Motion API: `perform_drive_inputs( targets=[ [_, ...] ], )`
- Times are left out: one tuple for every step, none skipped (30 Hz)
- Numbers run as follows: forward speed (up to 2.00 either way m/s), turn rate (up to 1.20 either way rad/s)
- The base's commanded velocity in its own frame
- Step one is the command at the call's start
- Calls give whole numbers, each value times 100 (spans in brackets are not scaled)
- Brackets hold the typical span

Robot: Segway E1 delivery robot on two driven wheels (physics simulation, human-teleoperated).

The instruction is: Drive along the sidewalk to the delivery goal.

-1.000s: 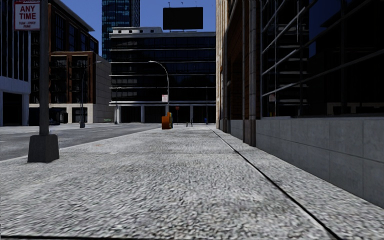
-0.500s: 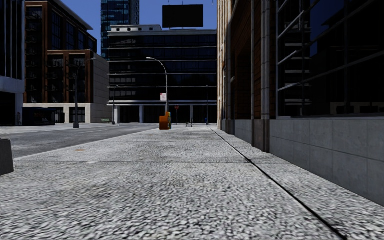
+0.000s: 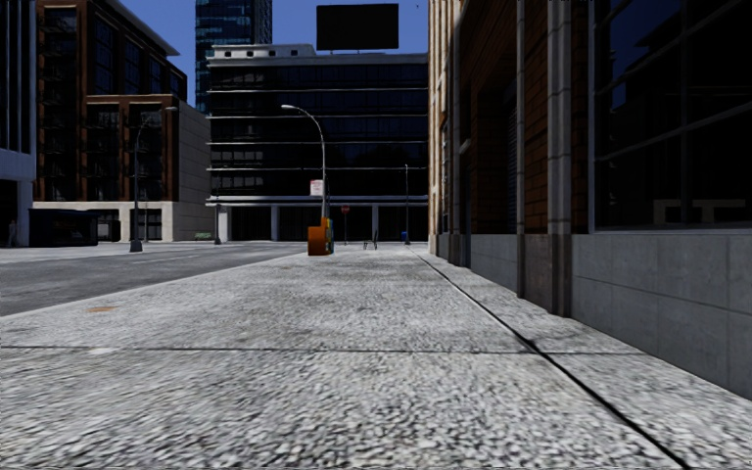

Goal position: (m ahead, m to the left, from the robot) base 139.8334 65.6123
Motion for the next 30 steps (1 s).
perform_drive_inputs(
  targets=[
    [200,0],
    [200,0],
    [200,0],
    [200,0],
    [200,0],
    [200,0],
    [200,0],
    [200,0],
    [200,0],
    [200,0],
    [200,0],
    [200,0],
    [200,0],
    [200,0],
    [200,0],
    [200,0],
    [200,0],
    [200,0],
    [200,0],
    [200,0],
    [200,0],
    [200,0],
    [200,0],
    [200,0],
    [200,0],
    [200,0],
    [200,0],
    [200,0],
    [200,0],
    [200,0]
  ],
)
